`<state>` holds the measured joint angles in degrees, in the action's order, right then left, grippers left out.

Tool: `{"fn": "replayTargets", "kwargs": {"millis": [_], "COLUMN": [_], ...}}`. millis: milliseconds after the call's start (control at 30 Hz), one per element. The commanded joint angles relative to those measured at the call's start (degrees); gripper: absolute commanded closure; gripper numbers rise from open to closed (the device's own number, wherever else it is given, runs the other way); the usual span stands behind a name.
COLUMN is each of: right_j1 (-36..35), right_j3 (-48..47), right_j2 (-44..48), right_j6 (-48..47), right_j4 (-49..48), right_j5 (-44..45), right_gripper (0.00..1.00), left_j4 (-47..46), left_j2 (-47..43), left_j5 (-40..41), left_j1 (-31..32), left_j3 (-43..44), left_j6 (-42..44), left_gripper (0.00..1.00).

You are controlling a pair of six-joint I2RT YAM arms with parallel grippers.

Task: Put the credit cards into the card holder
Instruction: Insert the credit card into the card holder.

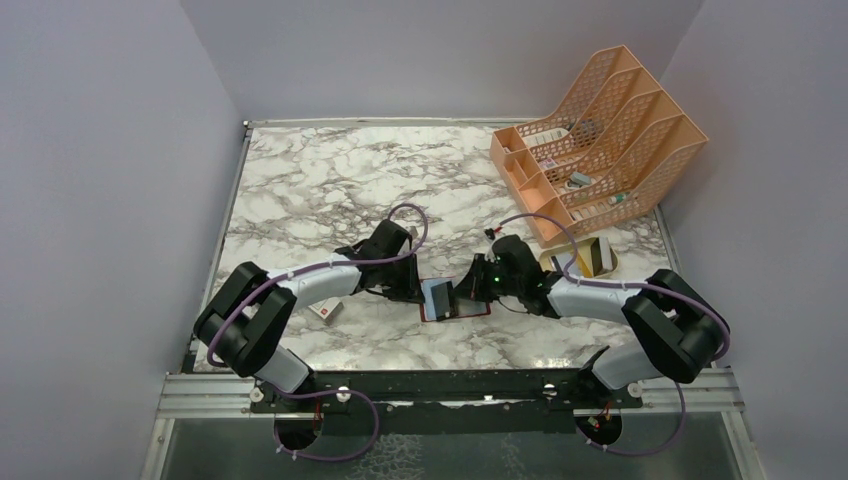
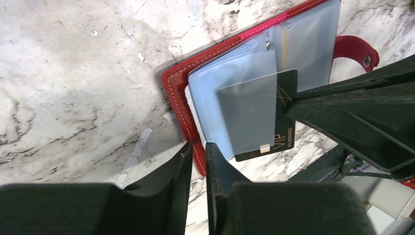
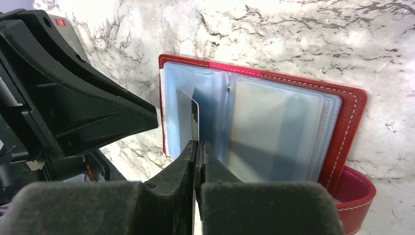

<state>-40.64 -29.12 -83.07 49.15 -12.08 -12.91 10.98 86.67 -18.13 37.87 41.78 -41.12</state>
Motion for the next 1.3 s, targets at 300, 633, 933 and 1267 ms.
{"fn": "replayTargets", "kwargs": {"millis": [300, 633, 933, 1267], "right_j1": [1.36, 1.40, 1.37, 1.29], "right_j3": [0.21, -0.23, -0.39, 2.82], "right_j2": [-2.39, -4.78, -5.90, -5.57], "right_j6": [0.80, 2.17, 4.48, 9.11], "right_j4": [-4.45, -6.42, -8.22, -13.19], "right_j5": [0.50, -0.37, -2.03, -2.11], "right_gripper": [0.99, 0.99, 0.99, 0.99], "left_j4": [-1.55, -3.35, -5.76, -7.05], "left_j2": [0.82, 1.75, 1.50, 1.14], "left_j5": [-0.02, -1.28, -2.98, -3.62], "left_j1": [-0.34, -0.31, -0.33, -0.34], "left_j3": [-1.41, -2.54, -3.32, -4.27], "left_j6": [0.66, -0.01, -1.60, -2.53], "left_gripper": [0.89, 0.94, 0.94, 0.95]}}
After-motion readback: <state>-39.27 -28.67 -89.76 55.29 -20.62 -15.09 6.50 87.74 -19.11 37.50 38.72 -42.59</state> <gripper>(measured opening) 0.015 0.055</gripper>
